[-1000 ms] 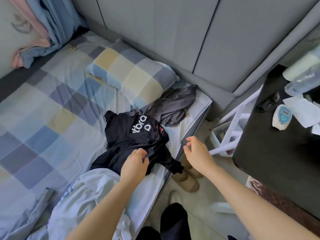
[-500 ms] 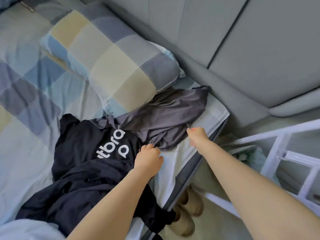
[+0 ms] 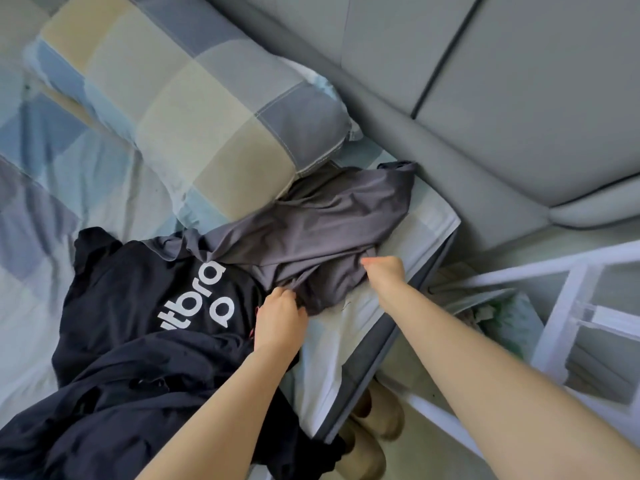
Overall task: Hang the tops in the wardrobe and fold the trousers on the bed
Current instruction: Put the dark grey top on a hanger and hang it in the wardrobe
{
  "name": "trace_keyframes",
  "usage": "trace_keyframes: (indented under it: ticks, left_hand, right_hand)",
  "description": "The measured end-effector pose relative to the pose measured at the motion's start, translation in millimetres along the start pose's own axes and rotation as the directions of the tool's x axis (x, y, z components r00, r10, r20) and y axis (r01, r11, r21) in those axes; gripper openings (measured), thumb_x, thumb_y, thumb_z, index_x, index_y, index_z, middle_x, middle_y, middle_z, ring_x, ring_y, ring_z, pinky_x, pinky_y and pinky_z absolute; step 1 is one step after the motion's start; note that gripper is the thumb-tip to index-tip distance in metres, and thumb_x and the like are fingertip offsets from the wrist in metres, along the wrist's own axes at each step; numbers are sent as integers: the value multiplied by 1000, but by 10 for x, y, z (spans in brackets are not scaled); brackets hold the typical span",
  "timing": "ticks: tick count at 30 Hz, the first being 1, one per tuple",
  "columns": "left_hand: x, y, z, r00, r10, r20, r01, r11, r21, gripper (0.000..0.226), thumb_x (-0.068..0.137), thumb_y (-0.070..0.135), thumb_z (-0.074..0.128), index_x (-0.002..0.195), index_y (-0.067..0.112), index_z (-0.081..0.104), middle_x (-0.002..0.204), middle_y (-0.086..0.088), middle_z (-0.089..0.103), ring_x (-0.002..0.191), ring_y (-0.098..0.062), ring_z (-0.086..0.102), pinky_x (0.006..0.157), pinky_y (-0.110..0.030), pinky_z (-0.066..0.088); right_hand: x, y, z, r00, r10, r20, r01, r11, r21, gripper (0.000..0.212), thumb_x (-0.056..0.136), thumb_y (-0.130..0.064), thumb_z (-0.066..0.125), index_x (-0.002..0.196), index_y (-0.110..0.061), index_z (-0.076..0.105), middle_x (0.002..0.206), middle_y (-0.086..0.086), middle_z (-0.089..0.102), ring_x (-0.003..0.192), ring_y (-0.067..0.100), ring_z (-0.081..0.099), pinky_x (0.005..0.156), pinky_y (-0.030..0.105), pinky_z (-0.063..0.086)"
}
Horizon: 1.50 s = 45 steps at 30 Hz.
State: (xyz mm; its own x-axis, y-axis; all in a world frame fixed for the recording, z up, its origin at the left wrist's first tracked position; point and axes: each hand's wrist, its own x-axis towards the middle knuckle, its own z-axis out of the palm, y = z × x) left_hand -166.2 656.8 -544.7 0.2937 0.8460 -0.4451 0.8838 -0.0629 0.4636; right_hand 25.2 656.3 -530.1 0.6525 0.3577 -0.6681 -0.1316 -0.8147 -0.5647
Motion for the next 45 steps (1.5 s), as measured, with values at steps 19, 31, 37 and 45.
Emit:
trace_keyframes:
  ticks: [19, 31, 37, 45]
  left_hand:
    - [-2393, 564, -3064, 977, -164, -138, 22, 718, -695, 11, 92, 15, 66, 84, 9, 70, 80, -18, 69, 67, -23, 58, 66, -35, 49]
    - [-4490, 1301, -5735, 800, 184, -571, -577, 499, -647, 11, 92, 20, 65, 82, 23, 67, 73, 4, 65, 65, -11, 57, 65, -27, 52]
    - [-5324, 1508, -6341, 724, 288, -627, -690, 284, -666, 6, 93, 13, 64, 92, 17, 69, 78, 3, 68, 63, -2, 63, 64, -16, 54]
    - [-5968, 1844, -6325, 694, 555, -459, -659, 233, -715, 33, 93, 2, 58, 121, 18, 64, 102, 2, 67, 71, -20, 70, 73, -30, 58]
  right_hand:
    - [-3291, -1004, -1866, 964, -218, -155, 233, 969, 86, 10, 88, -16, 63, 92, -11, 55, 94, 10, 58, 86, 27, 58, 65, 39, 59]
    - [-6520, -1870, -3029, 619, -729, -293, 744, 664, -81, 14, 97, -21, 53, 102, -10, 46, 94, 7, 53, 75, 25, 58, 69, 36, 49]
    - [-7663, -1868, -3567, 333, -805, -492, 881, 451, -142, 16, 90, -23, 61, 83, -17, 48, 74, -10, 46, 81, 16, 47, 72, 26, 33]
    - [-8581, -1348, -4080, 310, -856, -412, 910, 394, -133, 15, 93, -28, 57, 88, -18, 48, 93, 12, 60, 80, 28, 62, 66, 42, 57]
